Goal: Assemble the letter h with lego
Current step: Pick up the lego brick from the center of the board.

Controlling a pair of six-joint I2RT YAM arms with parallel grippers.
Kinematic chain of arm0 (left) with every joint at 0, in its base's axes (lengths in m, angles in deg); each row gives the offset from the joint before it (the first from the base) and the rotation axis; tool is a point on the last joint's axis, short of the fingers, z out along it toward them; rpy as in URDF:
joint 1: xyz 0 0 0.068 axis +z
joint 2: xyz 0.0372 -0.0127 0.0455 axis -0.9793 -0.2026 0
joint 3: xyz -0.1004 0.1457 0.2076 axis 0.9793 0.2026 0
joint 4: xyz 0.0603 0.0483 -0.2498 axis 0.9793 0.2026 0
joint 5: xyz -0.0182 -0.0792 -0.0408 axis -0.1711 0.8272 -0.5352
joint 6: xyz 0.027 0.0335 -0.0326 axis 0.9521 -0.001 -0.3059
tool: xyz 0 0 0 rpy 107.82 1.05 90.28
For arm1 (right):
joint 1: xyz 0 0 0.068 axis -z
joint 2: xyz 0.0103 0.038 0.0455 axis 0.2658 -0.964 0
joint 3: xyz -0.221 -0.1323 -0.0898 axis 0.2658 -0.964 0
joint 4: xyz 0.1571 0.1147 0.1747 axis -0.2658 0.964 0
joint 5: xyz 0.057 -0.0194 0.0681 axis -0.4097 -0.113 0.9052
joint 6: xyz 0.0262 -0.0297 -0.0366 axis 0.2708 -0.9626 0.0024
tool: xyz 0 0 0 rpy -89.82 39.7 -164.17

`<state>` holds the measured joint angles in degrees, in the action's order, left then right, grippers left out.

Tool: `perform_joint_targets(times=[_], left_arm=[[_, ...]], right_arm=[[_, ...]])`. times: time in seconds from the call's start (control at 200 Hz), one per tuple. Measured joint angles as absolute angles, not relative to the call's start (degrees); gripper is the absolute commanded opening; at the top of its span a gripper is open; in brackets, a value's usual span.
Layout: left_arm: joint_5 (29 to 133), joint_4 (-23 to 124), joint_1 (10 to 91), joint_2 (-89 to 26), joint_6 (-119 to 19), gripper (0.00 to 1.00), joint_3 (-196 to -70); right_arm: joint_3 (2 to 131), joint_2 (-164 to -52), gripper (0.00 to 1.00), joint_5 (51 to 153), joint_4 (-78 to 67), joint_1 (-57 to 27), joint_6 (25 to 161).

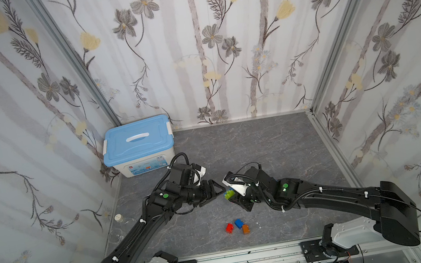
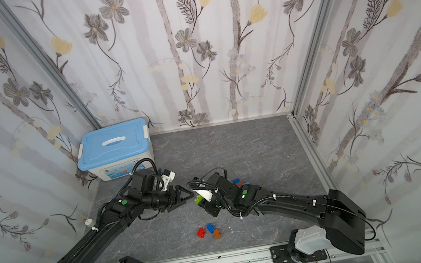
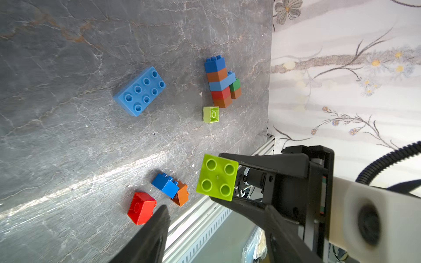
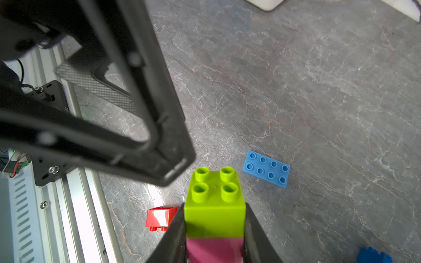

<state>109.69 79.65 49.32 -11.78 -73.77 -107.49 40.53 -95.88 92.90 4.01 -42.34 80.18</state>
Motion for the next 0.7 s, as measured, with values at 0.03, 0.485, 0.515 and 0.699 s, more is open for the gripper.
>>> perform_joint_targets(times=[0.03,0.485,0.515,0.699], left_arm=[[110.13,79.82,49.21,-12.0,-73.58,0.69,-107.75],[113.61,81.4,46.52,-15.74,-70.95,0.43,-110.61],[113.56,81.68,46.43,-15.76,-70.76,0.4,-110.68],[112.99,82.4,45.56,-15.91,-67.7,0.22,-111.18]], right_arm=[[40.48,-95.59,0.28,92.92,3.6,-42.41,80.08],[41.03,-94.06,0.27,94.4,1.68,-44.09,77.96],[41.03,-93.95,0.27,94.4,1.68,-44.11,77.96],[40.94,-93.54,0.28,94.43,2.16,-44.2,78.15]])
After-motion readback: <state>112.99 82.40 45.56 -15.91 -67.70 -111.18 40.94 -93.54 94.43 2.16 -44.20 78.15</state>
